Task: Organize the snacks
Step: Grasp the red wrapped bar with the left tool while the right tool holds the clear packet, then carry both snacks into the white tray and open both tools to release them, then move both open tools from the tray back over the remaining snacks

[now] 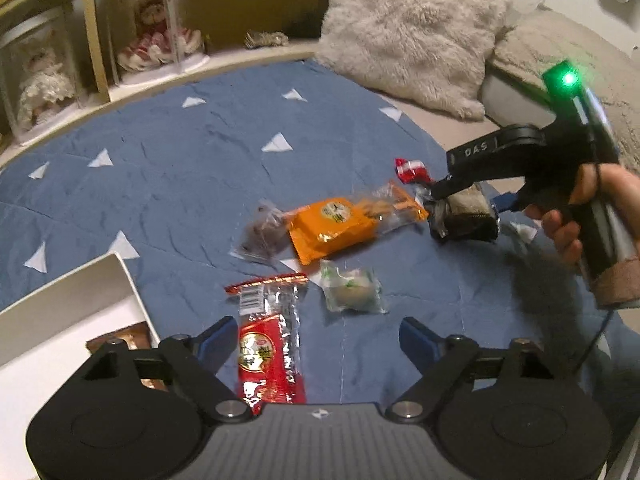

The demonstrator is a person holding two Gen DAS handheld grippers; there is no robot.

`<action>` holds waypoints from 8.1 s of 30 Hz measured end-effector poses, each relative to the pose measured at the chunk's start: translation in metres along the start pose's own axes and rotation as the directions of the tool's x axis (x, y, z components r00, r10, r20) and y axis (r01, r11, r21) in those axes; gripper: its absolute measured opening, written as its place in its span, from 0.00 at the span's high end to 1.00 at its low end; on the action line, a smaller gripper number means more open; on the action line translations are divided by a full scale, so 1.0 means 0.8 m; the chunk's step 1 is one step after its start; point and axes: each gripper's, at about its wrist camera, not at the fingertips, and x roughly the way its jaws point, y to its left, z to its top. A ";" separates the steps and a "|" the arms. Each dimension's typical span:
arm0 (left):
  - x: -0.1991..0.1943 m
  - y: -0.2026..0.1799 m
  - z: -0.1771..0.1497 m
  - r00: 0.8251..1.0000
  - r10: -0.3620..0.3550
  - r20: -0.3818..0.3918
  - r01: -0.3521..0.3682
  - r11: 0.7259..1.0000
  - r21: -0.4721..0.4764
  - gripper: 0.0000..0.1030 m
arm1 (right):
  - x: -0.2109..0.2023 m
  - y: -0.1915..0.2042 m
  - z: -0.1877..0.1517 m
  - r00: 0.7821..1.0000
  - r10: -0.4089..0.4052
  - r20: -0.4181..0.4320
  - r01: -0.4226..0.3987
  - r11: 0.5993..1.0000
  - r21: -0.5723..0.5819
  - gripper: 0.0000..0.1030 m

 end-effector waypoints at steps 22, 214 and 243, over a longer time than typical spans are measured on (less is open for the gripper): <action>0.032 -0.008 -0.014 0.990 -0.083 -0.117 0.083 0.997 -0.005 0.38 | -0.067 0.015 -0.037 0.985 0.151 -0.088 -0.168 0.957 -0.235 0.32; -0.246 0.186 -0.177 0.920 0.372 -0.124 -0.381 0.774 -0.505 0.01 | -0.188 0.271 -0.240 0.920 0.353 -0.170 -0.360 0.594 -0.720 0.01; -0.242 0.087 -0.079 0.936 0.348 0.056 -0.294 0.859 -0.420 0.00 | -0.228 0.172 -0.191 0.936 0.350 -0.030 -0.263 0.640 -0.722 0.00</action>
